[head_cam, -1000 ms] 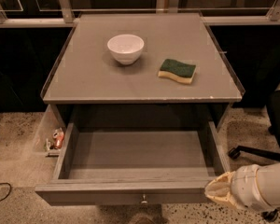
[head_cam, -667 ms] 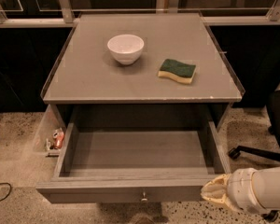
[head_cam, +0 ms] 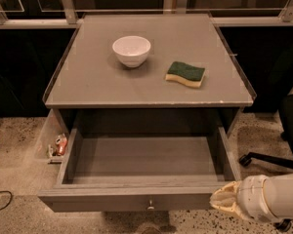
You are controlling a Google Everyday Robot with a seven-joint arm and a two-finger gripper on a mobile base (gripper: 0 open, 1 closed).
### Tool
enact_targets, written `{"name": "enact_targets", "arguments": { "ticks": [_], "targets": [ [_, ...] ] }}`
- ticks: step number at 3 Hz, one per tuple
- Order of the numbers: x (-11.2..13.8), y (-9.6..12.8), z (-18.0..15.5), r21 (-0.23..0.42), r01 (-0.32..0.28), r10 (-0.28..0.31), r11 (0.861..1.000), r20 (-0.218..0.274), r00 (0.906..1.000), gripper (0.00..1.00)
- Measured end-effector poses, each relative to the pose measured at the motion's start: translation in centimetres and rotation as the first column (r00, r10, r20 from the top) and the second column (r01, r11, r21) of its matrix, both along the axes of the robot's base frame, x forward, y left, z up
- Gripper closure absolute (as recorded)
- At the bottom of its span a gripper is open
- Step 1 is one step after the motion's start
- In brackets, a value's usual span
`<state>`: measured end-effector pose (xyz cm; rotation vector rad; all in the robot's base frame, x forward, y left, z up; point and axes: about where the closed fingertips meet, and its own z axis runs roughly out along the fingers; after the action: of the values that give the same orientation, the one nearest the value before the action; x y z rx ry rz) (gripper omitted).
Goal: Close top drawer
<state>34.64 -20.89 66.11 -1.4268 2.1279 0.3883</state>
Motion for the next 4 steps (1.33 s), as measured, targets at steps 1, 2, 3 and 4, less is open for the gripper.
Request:
{"name": "enact_targets", "arguments": {
  "ticks": [1,2,3,4],
  "targets": [
    [0.0,0.0,0.0,0.0,0.0,0.0,1.0,0.0,1.0,0.35],
    [0.2,0.2,0.0,0.004,-0.007,0.007,1.0,0.007,1.0,0.12],
    [1.0,0.5,0.0,0.009,-0.01,0.01,1.0,0.022,0.9997,0.09],
    [5.0,1.9,0.0,0.033,-0.031,0.028,0.999,0.089,0.9956,0.33]
  ]
}}
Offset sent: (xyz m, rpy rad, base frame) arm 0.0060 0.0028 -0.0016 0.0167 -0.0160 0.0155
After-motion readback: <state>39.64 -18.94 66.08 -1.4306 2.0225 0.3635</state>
